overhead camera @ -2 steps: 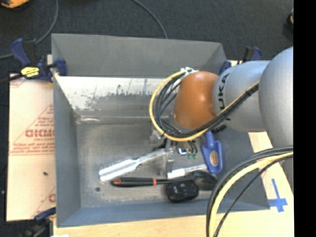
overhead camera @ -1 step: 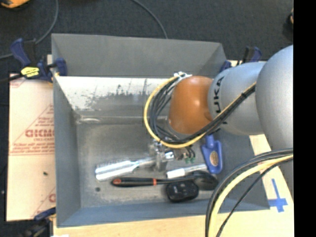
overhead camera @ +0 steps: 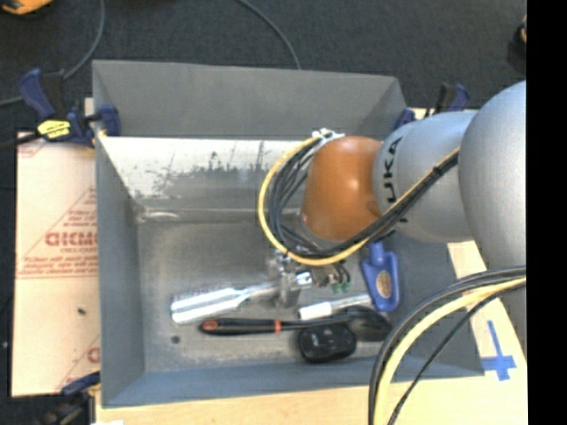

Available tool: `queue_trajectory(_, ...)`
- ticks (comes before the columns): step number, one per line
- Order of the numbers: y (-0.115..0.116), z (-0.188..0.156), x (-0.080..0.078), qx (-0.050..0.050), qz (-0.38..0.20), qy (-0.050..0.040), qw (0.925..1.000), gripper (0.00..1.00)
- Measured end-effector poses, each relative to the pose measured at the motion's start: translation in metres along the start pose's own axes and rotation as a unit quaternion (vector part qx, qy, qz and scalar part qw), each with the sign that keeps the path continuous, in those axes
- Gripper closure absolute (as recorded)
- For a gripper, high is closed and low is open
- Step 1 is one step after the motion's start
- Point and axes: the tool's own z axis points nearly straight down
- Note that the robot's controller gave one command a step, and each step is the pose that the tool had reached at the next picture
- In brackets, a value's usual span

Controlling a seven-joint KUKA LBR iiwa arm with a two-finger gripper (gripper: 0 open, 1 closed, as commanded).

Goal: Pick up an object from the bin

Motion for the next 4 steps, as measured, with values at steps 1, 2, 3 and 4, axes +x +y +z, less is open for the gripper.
queue_trajectory(1, 0.0, -0.006, 0.002, 0.0, 0.001, -0.0004, 1.0, 1.0)
queue_trajectory(2, 0.0, -0.019, 0.001, 0.0, 0.001, -0.0012, 1.0, 1.0)
queue_trajectory(3, -0.001, -0.033, 0.002, 0.0, 0.002, 0.0005, 1.0, 1.0)
queue_trajectory(4, -0.001, -0.052, 0.001, 0.0, 0.003, -0.0018, 1.0, 1.0)
